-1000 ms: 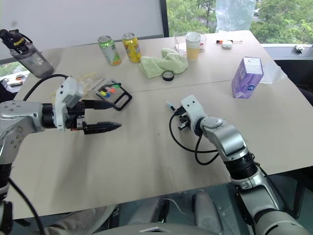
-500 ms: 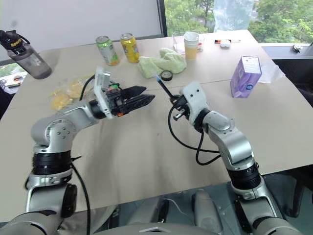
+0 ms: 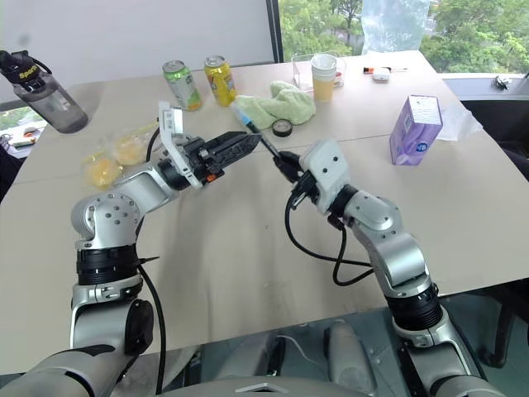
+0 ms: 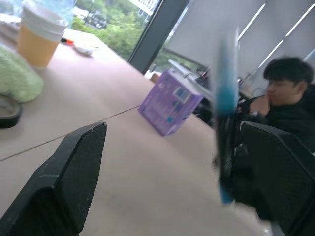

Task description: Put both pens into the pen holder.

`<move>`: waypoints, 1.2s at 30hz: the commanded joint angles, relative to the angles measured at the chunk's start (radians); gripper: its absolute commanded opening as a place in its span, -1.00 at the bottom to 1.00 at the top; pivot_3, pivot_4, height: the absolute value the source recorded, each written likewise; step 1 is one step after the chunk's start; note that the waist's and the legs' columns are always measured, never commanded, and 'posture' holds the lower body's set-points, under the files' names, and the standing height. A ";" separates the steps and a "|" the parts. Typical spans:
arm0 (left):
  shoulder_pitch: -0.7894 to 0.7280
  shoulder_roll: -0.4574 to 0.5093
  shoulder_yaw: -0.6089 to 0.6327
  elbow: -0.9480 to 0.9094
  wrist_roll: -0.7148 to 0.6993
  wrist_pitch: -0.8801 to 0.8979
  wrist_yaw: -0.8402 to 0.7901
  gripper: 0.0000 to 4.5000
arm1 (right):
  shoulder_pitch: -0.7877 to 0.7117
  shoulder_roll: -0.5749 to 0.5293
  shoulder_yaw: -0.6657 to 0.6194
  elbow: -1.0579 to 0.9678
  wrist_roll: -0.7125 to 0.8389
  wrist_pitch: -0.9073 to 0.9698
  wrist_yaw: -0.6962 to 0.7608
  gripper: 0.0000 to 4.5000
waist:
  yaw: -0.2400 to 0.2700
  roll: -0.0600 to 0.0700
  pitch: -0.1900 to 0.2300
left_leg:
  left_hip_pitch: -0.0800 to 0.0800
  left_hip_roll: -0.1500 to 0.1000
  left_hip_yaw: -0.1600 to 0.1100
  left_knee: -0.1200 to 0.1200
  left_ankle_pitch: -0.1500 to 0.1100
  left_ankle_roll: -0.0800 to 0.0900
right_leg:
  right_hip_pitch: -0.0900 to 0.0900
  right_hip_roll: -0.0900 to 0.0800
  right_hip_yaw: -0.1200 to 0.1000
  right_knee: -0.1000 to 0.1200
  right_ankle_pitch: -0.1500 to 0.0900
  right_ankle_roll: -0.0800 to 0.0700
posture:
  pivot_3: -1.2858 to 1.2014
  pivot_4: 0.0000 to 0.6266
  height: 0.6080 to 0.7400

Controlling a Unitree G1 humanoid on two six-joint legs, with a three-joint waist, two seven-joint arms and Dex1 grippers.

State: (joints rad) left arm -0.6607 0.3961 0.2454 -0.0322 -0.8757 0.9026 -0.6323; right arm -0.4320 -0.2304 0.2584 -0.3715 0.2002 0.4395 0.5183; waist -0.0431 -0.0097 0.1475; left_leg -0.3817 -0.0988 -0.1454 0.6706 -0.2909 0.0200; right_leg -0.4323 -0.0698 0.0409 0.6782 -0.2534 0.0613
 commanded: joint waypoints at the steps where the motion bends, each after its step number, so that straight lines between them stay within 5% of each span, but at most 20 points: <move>1: -0.021 0.000 0.030 -0.058 -0.058 0.006 0.005 1.00 | -0.003 0.009 0.007 -0.023 0.008 -0.022 0.011 -0.97 | 0.000 0.000 0.000 | 0.000 0.000 0.000 0.000 0.000 0.000 | 0.000 0.000 0.000 0.000 0.000 0.000 | 0.03 -0.52 1.00; 5: -0.016 0.002 0.023 -0.065 -0.074 0.007 0.015 1.00 | -0.005 0.010 0.009 -0.018 0.008 -0.027 0.015 -0.97 | 0.002 0.000 0.000 | 0.000 0.000 0.000 0.000 0.000 0.000 | 0.000 0.000 0.000 0.000 0.000 0.000 | 0.03 -0.52 1.00; 7: -0.012 0.004 0.022 -0.064 -0.077 0.003 0.016 0.77 | -0.005 0.012 0.011 -0.019 0.010 -0.028 0.018 -1.00 | 0.001 0.000 0.000 | 0.000 0.000 0.000 0.000 0.000 0.000 | 0.000 0.000 0.000 0.000 0.000 0.000 | 0.03 -0.52 1.00; 10: -0.011 0.004 0.021 -0.064 -0.082 -0.001 0.012 0.34 | -0.004 0.013 0.010 -0.019 0.010 -0.028 0.020 -1.00 | 0.001 0.000 0.000 | 0.000 0.000 0.000 0.000 0.000 0.000 | 0.000 0.000 0.000 0.000 0.000 0.000 | 0.03 -0.52 1.00; 16: -0.012 0.001 0.014 -0.064 -0.089 -0.006 0.014 -0.95 | 0.000 0.008 -0.002 -0.015 0.007 -0.018 0.015 -1.00 | 0.002 0.000 0.000 | 0.000 0.000 0.000 0.000 0.000 0.000 | 0.000 0.000 0.000 0.000 0.000 0.000 | 0.03 -0.52 1.00; 17: -0.011 0.001 0.013 -0.064 -0.089 -0.008 0.015 -0.99 | -0.002 0.003 -0.006 -0.017 0.013 0.007 0.017 -1.00 | 0.002 0.000 0.000 | 0.000 0.000 0.000 0.000 0.000 0.000 | 0.000 0.000 0.000 0.000 0.000 0.000 | 0.03 -0.52 1.00; 24: -0.017 0.006 0.001 -0.056 -0.031 -0.084 0.008 -1.00 | -0.013 0.004 -0.046 0.001 -0.007 0.059 -0.043 0.29 | 0.002 0.000 0.000 | 0.000 0.000 0.000 0.000 0.000 0.000 | 0.000 0.000 0.000 0.000 0.000 0.000 | 0.03 -0.52 1.00; 29: 0.009 0.051 -0.094 -0.014 0.261 -0.379 -0.008 -1.00 | 0.030 -0.052 -0.135 0.016 0.031 0.003 0.001 0.29 | 0.005 0.000 0.000 | 0.000 0.000 0.000 0.000 0.000 0.000 | 0.000 0.000 0.000 0.000 0.000 0.000 | 0.03 -0.52 1.00; 36: -0.039 0.307 -0.377 0.208 0.984 -0.999 0.142 -1.00 | 0.122 -0.142 -0.277 -0.058 0.313 -0.027 0.253 0.29 | 0.003 0.000 0.000 | 0.000 0.000 0.001 -0.003 0.000 0.000 | 0.000 0.000 0.001 -0.001 0.000 0.000 | 0.03 -0.52 1.00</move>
State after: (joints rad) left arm -0.6649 0.6630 -0.1069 0.1549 -0.0450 0.0858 -0.5477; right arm -0.3069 -0.3526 0.0233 -0.3780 0.4360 0.4242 0.7140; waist -0.0398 -0.0099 0.1480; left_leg -0.3815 -0.0990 -0.1445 0.6681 -0.2909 0.0200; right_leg -0.4325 -0.0696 0.0418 0.6768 -0.2534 0.0612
